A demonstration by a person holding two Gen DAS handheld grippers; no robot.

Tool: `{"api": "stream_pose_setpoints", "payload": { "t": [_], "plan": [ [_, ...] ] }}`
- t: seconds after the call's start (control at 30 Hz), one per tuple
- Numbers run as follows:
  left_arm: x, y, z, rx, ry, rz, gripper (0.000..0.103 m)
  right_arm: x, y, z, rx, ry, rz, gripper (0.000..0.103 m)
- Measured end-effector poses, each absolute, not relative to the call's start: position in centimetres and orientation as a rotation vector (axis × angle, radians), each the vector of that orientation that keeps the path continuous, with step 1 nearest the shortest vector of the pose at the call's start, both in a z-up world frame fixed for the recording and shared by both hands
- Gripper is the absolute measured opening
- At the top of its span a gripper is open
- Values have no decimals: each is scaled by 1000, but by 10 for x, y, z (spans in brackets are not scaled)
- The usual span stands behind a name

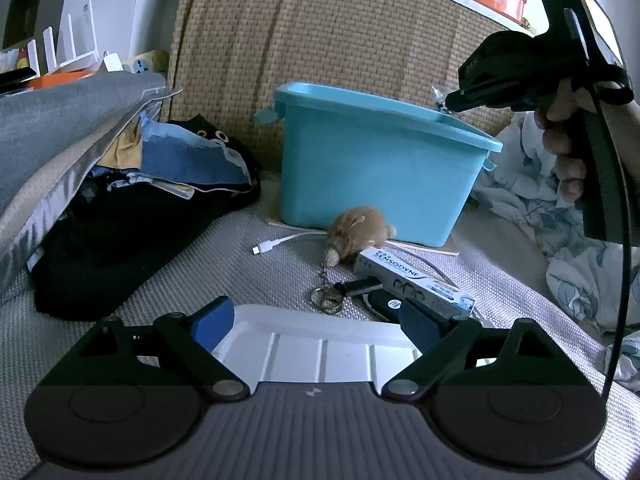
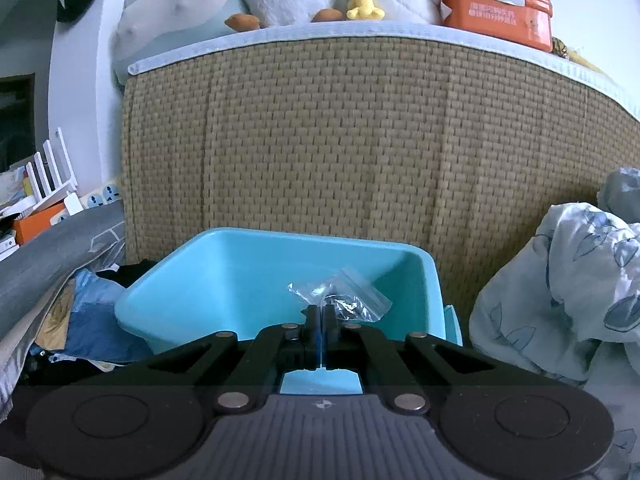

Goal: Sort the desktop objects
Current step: 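Lift the clear bag with the right gripper over the teal bin, then open the right gripper to drop the bag into the bin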

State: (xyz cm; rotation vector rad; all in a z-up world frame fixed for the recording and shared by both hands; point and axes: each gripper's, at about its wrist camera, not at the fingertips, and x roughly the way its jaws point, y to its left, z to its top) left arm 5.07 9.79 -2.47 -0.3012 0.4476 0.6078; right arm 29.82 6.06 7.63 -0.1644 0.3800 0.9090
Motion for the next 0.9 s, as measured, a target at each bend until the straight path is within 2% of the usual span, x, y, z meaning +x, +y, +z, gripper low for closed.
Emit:
{"api": "stream_pose_setpoints", "payload": {
  "t": [0.9],
  "plan": [
    [53, 99, -27, -302, 459, 600, 93, 310, 68, 67, -175, 408, 901, 2]
  ]
}}
